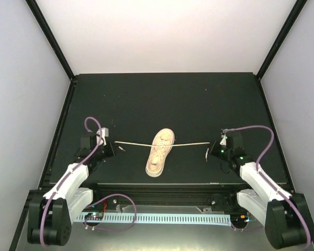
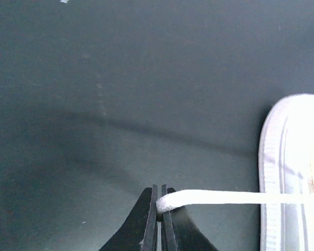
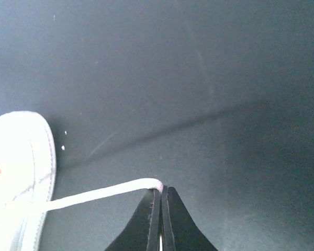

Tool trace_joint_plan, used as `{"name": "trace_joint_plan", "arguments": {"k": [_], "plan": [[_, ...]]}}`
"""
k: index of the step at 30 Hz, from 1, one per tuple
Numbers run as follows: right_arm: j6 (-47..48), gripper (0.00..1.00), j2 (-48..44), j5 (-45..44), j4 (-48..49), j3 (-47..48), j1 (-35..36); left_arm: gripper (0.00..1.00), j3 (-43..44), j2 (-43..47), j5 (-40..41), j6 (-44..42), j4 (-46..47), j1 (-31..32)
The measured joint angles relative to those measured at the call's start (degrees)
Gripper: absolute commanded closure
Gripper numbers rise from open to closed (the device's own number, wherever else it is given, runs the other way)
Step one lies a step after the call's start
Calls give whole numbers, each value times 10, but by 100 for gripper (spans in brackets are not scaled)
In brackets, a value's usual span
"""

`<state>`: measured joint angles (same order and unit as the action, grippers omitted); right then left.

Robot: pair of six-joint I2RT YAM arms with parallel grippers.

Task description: Tie the shoes

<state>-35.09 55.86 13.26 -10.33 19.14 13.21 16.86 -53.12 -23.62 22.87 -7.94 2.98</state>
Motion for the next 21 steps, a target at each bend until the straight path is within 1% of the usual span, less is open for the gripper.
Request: {"name": "trace_joint_plan", "arguments": {"k": [2, 6, 10, 13, 14, 15, 16, 18, 19, 21], "plan": [[-23, 98, -37, 13, 0, -17, -38, 98, -18, 21, 0, 16, 5, -24], [-52, 98, -82, 39, 0, -47, -79, 98, -37, 49, -2, 41, 16, -61], [-70, 98, -96, 59, 0, -66, -95, 98, -45, 61, -16, 58, 21, -99], [-74, 98, -94, 76, 5, -75, -99, 98, -48, 67, -25, 61, 20, -110], [-73, 99, -91, 84, 6, -75, -100, 95, -48, 68, -29, 59, 20, -111], [-72, 98, -88, 92, 9, -75, -101, 89, -48, 68, -33, 58, 19, -111], [-68, 98, -85, 100, 13, -75, -102, 80, -48, 67, -39, 55, 18, -111], [-59, 98, -81, 114, 15, -74, -103, 50, -48, 66, -48, 41, 13, -107], [-53, 98, -79, 122, 15, -73, -103, 40, -45, 66, -50, 37, 2, -100], [-41, 98, -77, 136, 15, -70, -104, 31, -40, 65, -49, 27, -17, -82]]}}
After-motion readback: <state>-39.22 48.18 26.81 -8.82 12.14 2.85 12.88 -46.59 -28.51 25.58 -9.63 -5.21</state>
